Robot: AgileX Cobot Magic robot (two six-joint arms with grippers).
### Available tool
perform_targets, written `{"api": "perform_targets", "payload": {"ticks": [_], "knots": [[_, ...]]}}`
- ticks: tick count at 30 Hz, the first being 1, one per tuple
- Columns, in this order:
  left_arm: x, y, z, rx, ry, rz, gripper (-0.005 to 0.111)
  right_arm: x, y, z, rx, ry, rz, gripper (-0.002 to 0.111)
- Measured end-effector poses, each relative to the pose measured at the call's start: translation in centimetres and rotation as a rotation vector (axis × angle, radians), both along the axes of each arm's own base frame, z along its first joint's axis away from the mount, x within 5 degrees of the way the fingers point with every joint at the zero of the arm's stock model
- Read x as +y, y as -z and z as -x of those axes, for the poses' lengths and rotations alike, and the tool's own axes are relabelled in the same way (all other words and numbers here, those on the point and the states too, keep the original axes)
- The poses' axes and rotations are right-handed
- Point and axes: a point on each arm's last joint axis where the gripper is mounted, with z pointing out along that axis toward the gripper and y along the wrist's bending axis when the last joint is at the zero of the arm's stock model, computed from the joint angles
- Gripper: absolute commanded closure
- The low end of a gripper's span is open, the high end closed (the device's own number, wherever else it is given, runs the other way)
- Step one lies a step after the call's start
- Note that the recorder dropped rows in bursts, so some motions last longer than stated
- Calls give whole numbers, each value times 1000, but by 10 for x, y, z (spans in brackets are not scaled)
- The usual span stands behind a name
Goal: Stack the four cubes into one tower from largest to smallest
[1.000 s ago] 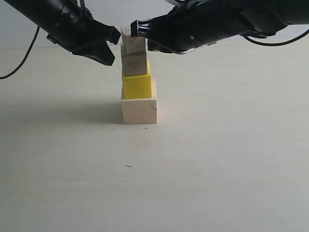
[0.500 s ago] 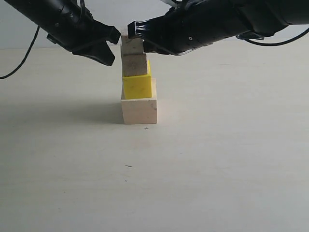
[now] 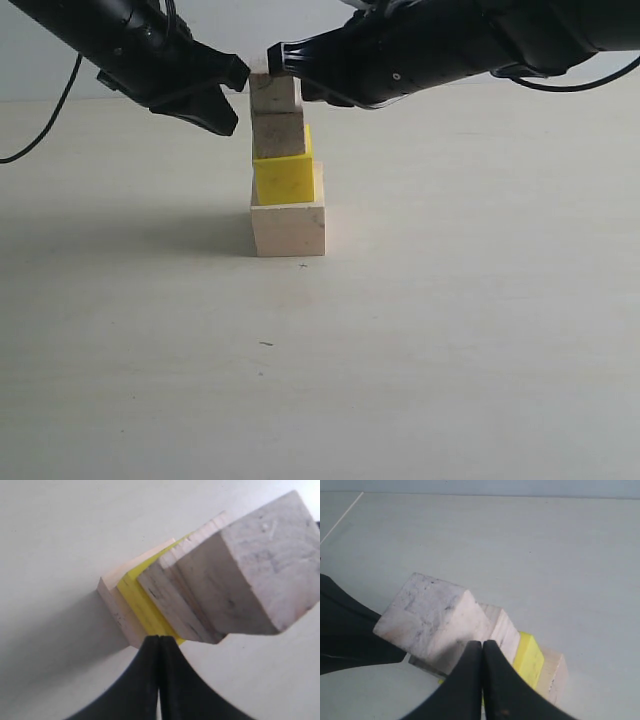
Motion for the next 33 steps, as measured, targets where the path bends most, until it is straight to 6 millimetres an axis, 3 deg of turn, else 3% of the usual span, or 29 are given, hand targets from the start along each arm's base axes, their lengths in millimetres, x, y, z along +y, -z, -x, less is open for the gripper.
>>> {"api": "perform_targets", "payload": {"ticks": [27, 33], "knots": [[0, 0, 0, 2, 1, 0, 107, -1, -2, -3, -30, 23, -4, 108], [0, 0, 0, 3, 2, -1, 107, 3, -17, -8, -61, 14, -33, 108]]}}
